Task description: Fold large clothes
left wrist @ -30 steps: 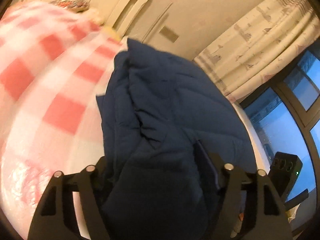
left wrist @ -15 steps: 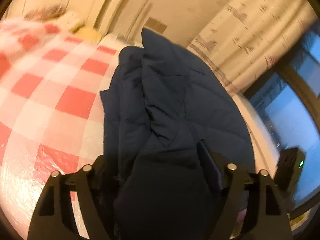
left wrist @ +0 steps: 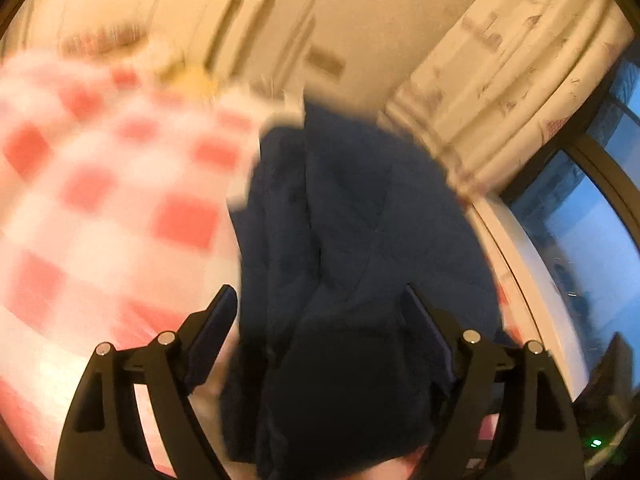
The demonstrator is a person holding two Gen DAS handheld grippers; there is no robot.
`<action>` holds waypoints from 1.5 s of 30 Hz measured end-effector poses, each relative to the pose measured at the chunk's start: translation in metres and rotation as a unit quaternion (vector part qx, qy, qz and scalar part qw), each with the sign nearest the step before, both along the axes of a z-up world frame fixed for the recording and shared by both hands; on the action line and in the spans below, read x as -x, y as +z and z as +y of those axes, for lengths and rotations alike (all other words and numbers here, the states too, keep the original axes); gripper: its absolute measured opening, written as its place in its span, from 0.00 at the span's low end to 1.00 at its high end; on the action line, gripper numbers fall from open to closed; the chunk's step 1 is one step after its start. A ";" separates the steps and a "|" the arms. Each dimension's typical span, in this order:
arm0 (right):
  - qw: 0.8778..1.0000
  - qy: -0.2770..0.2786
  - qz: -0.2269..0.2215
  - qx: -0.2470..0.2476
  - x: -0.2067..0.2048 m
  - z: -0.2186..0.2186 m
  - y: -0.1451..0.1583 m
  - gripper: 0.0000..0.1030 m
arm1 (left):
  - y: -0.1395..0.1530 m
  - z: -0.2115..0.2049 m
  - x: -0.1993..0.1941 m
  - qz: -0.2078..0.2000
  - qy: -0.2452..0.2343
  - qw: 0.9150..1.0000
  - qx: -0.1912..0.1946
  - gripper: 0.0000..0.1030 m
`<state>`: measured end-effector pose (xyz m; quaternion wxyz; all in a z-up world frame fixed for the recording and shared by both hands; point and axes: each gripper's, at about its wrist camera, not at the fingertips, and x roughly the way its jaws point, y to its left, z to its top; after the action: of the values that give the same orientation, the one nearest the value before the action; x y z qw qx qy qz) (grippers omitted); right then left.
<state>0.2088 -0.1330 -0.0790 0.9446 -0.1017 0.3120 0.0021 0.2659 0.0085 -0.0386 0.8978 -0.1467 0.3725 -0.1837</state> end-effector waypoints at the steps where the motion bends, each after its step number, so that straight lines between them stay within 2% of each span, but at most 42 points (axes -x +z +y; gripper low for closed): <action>1: 1.000 0.001 0.007 -0.009 -0.002 -0.003 0.002 0.91 | 0.016 -0.001 0.004 -0.028 0.004 1.000 -0.009 0.87; 2: 1.000 0.003 0.013 -0.009 -0.002 -0.004 0.003 0.91 | 0.038 -0.005 0.006 -0.064 0.008 0.998 -0.023 0.94; 4: 1.000 0.003 0.016 -0.007 -0.004 -0.003 0.003 0.91 | 0.067 -0.018 0.004 -0.108 -0.003 0.993 -0.042 0.98; 6: 1.000 0.001 0.011 -0.007 0.001 -0.003 0.004 0.92 | 0.085 -0.038 -0.011 -0.111 -0.034 0.992 -0.054 0.98; 8: 1.000 0.002 0.008 -0.009 0.001 -0.004 0.003 0.92 | 0.089 -0.063 -0.039 -0.086 -0.044 0.992 -0.083 0.98; 13: 1.000 0.005 0.002 -0.010 0.004 -0.001 0.000 0.92 | 0.060 -0.096 -0.091 -0.046 -0.059 0.991 -0.112 0.98; 15: 1.000 0.007 0.002 -0.013 0.003 -0.003 0.000 0.92 | 0.033 -0.095 -0.116 -0.015 -0.040 0.990 -0.132 0.98; 17: 1.000 0.011 0.001 -0.017 0.004 -0.004 0.000 0.92 | -0.004 -0.090 -0.143 0.038 -0.016 0.988 -0.150 0.98; 18: 1.000 0.015 0.000 -0.018 0.004 -0.004 0.000 0.92 | -0.028 -0.080 -0.157 0.084 -0.027 0.990 -0.114 0.98; 19: 1.000 0.022 -0.003 -0.018 0.005 -0.003 0.000 0.92 | -0.040 -0.069 -0.165 0.108 -0.033 0.991 -0.067 0.98; 20: 1.000 0.025 -0.006 -0.012 0.005 -0.001 -0.001 0.92 | -0.046 -0.063 -0.169 0.117 -0.032 0.991 -0.049 0.98; 23: 1.000 0.027 -0.011 -0.006 0.003 0.003 -0.003 0.93 | -0.050 -0.066 -0.167 0.102 -0.035 0.992 -0.067 0.98; 30: 0.999 0.031 -0.011 -0.002 0.000 0.004 -0.004 0.93 | -0.053 -0.060 -0.169 0.115 -0.037 0.992 -0.037 0.98; 33: 0.999 0.034 -0.004 -0.018 0.004 0.000 0.000 0.93 | -0.045 -0.049 -0.161 0.120 -0.015 0.992 -0.036 0.98; 35: 0.999 0.041 0.010 -0.030 0.012 -0.002 0.007 0.93 | -0.035 -0.038 -0.148 0.117 0.009 0.992 -0.040 0.98; 37: 0.997 0.066 0.024 -0.044 0.027 -0.001 0.014 0.93 | -0.017 -0.032 -0.127 0.097 0.032 0.992 -0.076 0.98; 39: 0.991 0.106 0.042 -0.066 0.044 0.002 0.019 0.93 | 0.013 -0.031 -0.094 0.037 0.056 0.987 -0.147 0.98; 41: 0.985 0.137 0.058 -0.086 0.059 0.004 0.024 0.93 | 0.036 -0.031 -0.068 -0.005 0.056 0.981 -0.187 0.98; 45: 0.985 0.137 0.025 -0.097 0.092 -0.004 0.051 0.95 | 0.084 -0.027 0.001 -0.079 0.055 0.970 -0.222 0.98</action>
<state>0.1165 -0.1372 -0.0281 0.9328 -0.0510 0.3165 0.1647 0.2652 -0.0181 0.0457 0.9432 0.0515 0.3231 -0.0578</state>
